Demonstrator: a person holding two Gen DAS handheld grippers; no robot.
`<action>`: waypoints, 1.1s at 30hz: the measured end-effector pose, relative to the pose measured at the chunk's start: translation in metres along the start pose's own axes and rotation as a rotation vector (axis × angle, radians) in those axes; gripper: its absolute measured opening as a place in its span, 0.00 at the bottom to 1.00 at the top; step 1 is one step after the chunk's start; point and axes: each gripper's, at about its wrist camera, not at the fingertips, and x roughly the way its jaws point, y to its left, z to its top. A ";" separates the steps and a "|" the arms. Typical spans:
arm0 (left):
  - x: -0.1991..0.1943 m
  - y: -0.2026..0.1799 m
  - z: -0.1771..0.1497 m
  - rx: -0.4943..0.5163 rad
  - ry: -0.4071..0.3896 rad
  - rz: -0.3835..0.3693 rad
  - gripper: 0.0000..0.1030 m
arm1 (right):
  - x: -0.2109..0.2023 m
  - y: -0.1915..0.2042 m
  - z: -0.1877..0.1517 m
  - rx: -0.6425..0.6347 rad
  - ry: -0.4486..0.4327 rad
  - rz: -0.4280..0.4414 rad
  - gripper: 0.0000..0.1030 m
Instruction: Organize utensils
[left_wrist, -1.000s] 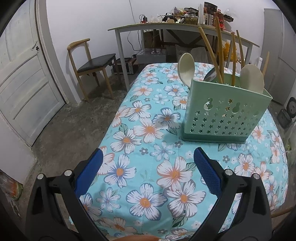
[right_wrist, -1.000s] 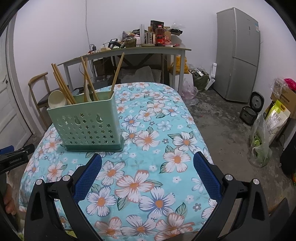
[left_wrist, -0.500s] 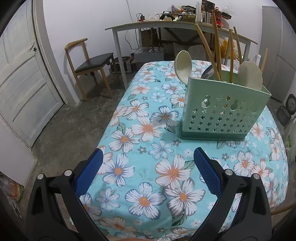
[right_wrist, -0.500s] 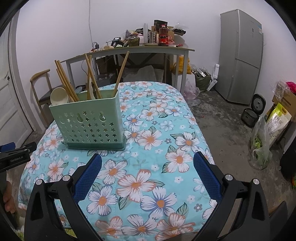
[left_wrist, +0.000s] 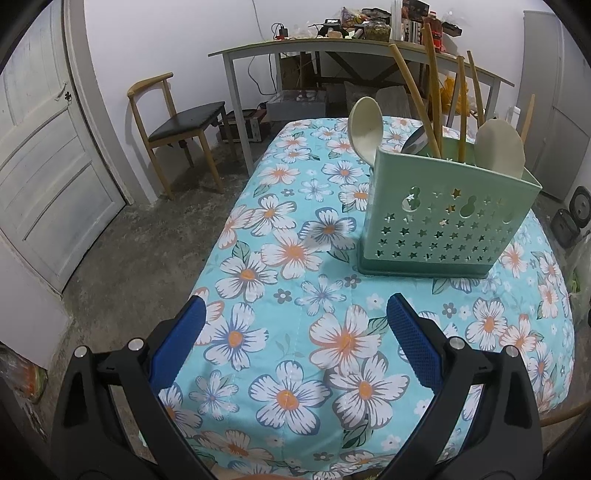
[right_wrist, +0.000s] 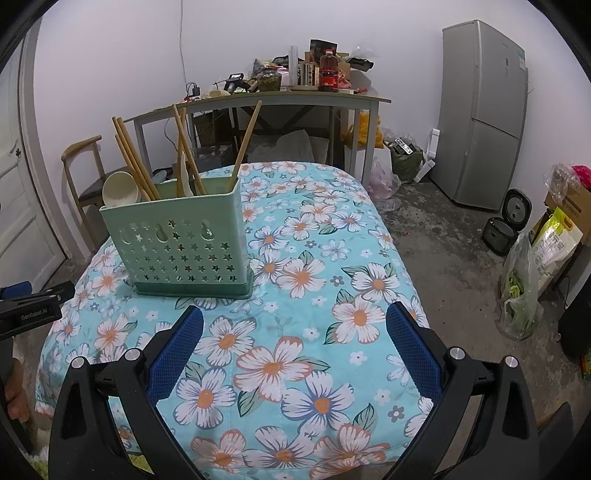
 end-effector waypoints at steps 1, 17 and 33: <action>0.000 0.000 0.000 0.000 0.001 0.000 0.92 | 0.000 0.000 0.000 -0.001 0.000 0.001 0.94; 0.001 0.001 -0.001 -0.002 0.007 0.002 0.92 | 0.000 0.000 -0.001 -0.006 0.000 0.003 0.94; 0.001 0.001 -0.001 -0.004 0.009 0.001 0.92 | -0.001 0.000 -0.001 -0.009 0.000 0.004 0.94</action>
